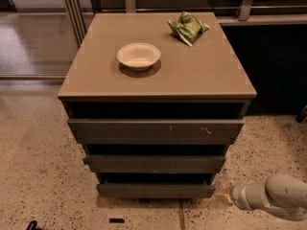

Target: Close middle drawer

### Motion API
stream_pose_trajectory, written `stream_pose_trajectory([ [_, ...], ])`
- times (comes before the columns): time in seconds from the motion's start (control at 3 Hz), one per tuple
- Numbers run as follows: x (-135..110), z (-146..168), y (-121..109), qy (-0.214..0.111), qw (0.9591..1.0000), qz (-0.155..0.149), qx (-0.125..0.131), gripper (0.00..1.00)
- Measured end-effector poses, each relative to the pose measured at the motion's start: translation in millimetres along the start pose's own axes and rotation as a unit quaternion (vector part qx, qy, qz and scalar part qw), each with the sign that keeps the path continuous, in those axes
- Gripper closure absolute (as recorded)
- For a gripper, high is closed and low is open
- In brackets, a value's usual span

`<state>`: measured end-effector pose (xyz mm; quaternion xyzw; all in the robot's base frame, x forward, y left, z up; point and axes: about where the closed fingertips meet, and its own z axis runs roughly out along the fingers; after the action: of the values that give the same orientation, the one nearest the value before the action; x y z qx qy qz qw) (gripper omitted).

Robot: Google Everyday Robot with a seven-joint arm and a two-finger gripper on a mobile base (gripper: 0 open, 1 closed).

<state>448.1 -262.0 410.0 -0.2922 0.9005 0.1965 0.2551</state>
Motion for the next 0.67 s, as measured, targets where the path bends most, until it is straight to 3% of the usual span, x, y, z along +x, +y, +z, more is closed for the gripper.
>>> stream_pose_trajectory([
  [0.33,0.0,0.0,0.0,0.0,1.0,0.0,0.0,0.03],
  [0.67,0.0,0.1,0.1,0.0,1.0,0.0,0.0,0.0],
])
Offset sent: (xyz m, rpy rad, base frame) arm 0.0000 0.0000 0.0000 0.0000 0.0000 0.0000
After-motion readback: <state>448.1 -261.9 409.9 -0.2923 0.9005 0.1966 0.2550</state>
